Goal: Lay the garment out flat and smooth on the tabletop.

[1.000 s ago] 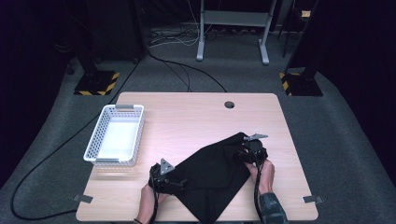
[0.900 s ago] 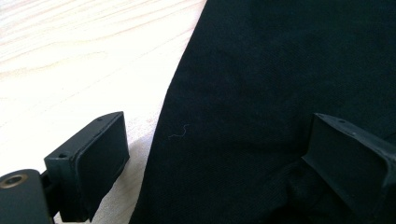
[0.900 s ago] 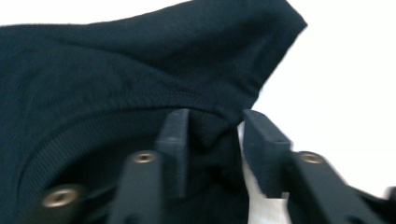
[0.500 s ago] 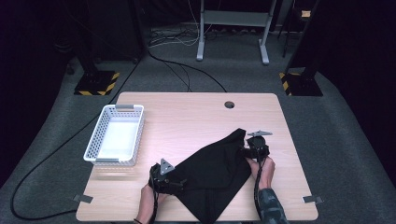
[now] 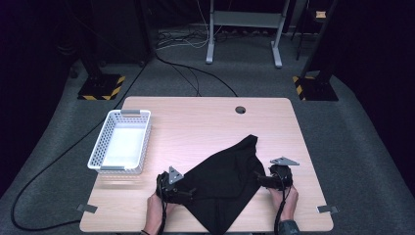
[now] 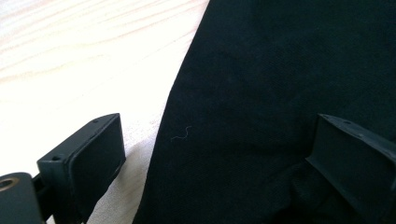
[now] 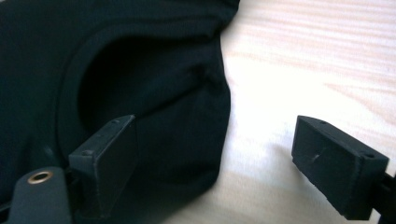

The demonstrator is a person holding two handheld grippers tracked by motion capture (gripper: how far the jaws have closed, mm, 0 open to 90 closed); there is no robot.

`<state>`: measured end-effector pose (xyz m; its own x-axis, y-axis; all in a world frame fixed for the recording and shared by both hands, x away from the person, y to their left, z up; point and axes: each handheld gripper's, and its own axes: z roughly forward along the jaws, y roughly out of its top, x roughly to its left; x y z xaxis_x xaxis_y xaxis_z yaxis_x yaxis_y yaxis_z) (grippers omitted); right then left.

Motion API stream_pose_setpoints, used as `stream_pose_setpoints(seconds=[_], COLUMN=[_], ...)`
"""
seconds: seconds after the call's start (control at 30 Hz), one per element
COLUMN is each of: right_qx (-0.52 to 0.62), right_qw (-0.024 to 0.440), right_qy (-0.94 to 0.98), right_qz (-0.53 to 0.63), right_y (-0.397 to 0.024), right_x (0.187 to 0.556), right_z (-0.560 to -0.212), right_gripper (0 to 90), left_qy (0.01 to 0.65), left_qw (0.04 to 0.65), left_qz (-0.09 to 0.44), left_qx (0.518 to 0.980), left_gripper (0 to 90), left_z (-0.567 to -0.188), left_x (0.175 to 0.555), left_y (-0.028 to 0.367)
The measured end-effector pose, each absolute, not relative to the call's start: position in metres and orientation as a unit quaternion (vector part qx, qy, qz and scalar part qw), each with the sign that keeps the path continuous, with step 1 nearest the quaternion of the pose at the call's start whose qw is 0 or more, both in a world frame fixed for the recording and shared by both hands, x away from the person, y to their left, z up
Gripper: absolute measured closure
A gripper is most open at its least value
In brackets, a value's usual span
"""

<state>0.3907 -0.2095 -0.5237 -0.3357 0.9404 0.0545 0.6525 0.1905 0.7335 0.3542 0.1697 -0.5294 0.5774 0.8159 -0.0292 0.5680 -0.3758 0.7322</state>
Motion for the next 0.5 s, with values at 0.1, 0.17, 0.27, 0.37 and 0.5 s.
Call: stream_pose_setpoints(seconds=[0.1,0.17,0.27,0.37,0.5], right_qx=[0.529,0.525,0.519,0.514,0.510], right_qw=[0.219,0.225,0.229,0.234,0.239], right_qy=[0.746,0.751,0.753,0.755,0.757], right_qz=[0.338,0.332,0.334,0.333,0.331], right_y=[-0.2074,-0.2046,-0.2029,-0.2010,-0.1997], right_x=[0.3886,0.3888,0.3873,0.3853,0.3839], right_z=[-0.5261,-0.5269,-0.5274,-0.5275,-0.5274], right_gripper=[12.0,10.9,11.2,11.6,11.7], left_qy=[0.427,0.427,0.425,0.424,0.421], left_qw=[0.361,0.361,0.361,0.361,0.361], left_qz=[0.167,0.167,0.166,0.167,0.167], left_qx=[0.812,0.812,0.813,0.814,0.815], left_gripper=[3.2,3.2,3.1,3.0,2.9], left_z=[-0.5296,-0.5296,-0.5296,-0.5296,-0.5297], left_x=[0.3551,0.3552,0.3556,0.3554,0.3550], left_y=[0.1703,0.1704,0.1709,0.1713,0.1738])
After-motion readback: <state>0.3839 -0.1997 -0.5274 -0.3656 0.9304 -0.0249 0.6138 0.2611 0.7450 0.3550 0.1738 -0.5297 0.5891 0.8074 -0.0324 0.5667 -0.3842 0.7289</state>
